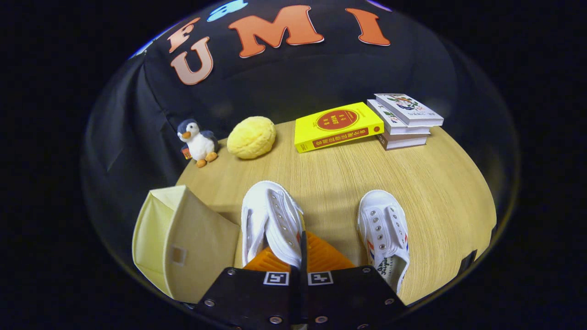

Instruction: Open the storage box then place both shoes into the box .Put the left shoe in first, then the right shoe, with the right side of both shoes facing outward in a uniform manner.

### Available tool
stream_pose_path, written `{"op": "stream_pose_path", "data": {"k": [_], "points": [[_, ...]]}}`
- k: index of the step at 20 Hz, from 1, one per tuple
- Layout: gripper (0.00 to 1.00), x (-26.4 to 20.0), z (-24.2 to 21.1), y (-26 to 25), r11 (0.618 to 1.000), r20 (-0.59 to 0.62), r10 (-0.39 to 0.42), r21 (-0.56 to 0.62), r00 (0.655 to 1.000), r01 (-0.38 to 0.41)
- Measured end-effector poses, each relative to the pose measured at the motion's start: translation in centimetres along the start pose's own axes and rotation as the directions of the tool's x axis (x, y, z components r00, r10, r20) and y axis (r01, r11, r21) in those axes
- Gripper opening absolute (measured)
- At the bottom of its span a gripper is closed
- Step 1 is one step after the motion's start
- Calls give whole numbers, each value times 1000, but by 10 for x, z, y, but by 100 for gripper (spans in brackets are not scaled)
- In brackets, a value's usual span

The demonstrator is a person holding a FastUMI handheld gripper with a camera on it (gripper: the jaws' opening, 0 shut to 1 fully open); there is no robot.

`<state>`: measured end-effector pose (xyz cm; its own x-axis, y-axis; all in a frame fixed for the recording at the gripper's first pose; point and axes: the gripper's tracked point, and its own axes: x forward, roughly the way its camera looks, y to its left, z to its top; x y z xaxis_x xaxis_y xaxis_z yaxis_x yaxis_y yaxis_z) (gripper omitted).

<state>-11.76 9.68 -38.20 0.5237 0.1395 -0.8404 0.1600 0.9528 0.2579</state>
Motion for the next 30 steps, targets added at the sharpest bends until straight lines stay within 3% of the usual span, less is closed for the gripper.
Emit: {"op": "stream_pose_path", "data": {"k": [7,14,22,30], "points": [[1,-32,43,81,995,39,81,51,996,-83],[1,-38,26,169,987,-14,140,87,990,-138],[1,-23,-23,224,993,-126,100,72,987,-92],[2,19,-76,239,998,-258,11,67,966,6]]}}
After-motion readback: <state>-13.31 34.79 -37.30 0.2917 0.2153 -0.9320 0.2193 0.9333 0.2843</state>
